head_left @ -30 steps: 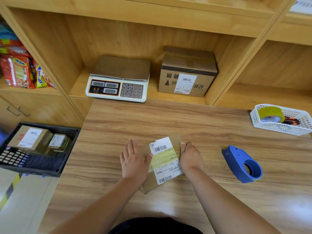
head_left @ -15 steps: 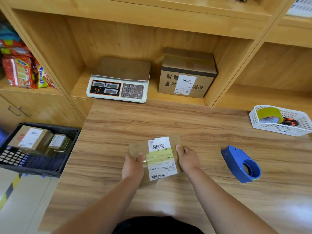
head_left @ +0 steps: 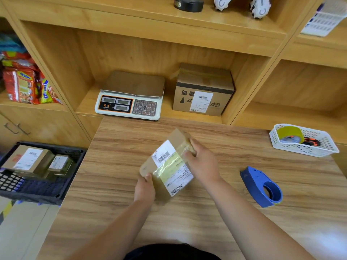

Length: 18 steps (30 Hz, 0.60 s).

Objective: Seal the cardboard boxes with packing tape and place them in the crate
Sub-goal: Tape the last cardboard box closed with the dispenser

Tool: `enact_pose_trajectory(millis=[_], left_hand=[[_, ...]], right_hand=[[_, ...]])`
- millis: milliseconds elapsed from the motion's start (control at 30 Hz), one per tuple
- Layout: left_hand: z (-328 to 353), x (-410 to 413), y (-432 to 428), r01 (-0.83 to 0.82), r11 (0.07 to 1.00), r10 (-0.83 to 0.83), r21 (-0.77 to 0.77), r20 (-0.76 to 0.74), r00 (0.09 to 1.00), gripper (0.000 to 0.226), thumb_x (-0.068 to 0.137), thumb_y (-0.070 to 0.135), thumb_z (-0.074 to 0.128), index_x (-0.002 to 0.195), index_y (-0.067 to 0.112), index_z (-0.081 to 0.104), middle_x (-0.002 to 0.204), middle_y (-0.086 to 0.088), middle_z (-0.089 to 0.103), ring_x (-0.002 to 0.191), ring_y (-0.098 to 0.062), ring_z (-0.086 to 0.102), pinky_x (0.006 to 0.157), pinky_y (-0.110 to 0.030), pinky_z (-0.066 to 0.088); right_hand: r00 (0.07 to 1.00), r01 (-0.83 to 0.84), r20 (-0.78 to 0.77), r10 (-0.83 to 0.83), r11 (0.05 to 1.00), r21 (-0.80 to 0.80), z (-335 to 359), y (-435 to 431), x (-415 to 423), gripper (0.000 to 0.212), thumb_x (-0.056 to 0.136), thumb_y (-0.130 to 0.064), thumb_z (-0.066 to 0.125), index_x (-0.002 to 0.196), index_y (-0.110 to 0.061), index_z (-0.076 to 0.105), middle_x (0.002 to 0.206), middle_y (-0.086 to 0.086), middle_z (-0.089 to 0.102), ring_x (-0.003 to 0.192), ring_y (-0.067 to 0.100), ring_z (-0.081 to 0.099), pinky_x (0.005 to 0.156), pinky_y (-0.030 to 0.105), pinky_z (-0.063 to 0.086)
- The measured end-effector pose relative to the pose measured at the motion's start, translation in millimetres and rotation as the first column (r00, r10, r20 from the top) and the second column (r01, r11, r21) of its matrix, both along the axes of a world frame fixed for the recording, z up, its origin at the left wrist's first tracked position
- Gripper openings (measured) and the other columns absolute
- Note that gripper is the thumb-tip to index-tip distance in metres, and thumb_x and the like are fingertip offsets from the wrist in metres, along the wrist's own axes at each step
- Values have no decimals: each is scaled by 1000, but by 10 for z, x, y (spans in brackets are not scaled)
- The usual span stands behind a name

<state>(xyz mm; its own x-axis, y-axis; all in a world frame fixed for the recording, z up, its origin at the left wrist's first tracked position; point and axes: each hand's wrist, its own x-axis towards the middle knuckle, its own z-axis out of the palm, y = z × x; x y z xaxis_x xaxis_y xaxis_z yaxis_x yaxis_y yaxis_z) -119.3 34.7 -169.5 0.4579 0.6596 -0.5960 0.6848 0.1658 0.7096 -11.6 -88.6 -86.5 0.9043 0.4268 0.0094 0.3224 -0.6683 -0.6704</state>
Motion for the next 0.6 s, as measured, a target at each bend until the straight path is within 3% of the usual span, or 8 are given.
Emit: enact_pose_trajectory(millis=[100,167,233,300,367,433,500,600], left_hand=[[69,12,-10,-66,995,71,-72,68,995,36,97,21,44,126,1,37,120,-16,51,105,-31,51,82,-34,39],[185,38,62,-137,990,142,-44,165,976,43,90,19,56,125,2,37,120,-13,51,112,-30,48,89,-35,40],[363,54,173,-176,984,160,28,288,944,67,88,27,62,142,6,28,143,-13,37,132,-29,36,107,-46,34],[568,47,282,-111,992,73,61,438,896,69,88,37,60,147,25,26,153,-1,22,139,-22,27,112,-49,28],[753,13,388,87,973,-185,212,499,846,67,83,45,63,140,43,30,151,15,13,139,-17,19,111,-47,24],[868,-18,497,296,808,-517,509,371,771,79,72,56,64,140,48,25,147,31,5,142,-6,0,110,-44,12],[914,-5,606,470,524,-735,711,98,671,92,65,67,60,144,43,20,150,31,2,139,2,-19,111,-43,1],[906,16,705,645,370,-848,669,-39,528,97,65,72,60,147,38,20,149,31,2,135,8,-24,115,-43,-1]], right_hand=[[990,-71,115,78,995,-66,12,-17,-39,52,93,-30,54,142,-27,41,148,-9,38,136,6,34,110,29,32],[987,-112,116,113,994,-14,8,-35,-88,51,91,-31,60,139,-30,44,147,-10,37,137,3,29,115,28,25],[971,-196,149,189,980,35,8,-36,-173,54,86,-31,67,135,-32,44,143,-15,38,135,-2,28,116,19,17],[941,-293,190,279,955,48,-9,-27,-259,58,81,-30,73,131,-32,44,137,-19,39,134,-3,28,115,15,11],[930,-348,166,329,931,106,-30,-25,-327,59,78,-29,75,130,-27,49,136,-19,40,134,-3,31,116,24,18],[947,-322,82,311,927,192,-13,-35,-371,60,77,-35,76,132,-28,53,142,-21,38,135,-3,31,115,26,22],[963,-269,24,270,942,200,16,-41,-388,69,74,-43,75,137,-33,48,147,-24,29,139,-1,23,114,27,19],[971,-228,-43,234,967,113,30,-46,-400,91,71,-51,75,147,-35,27,150,-24,13,140,-2,1,114,29,7]])
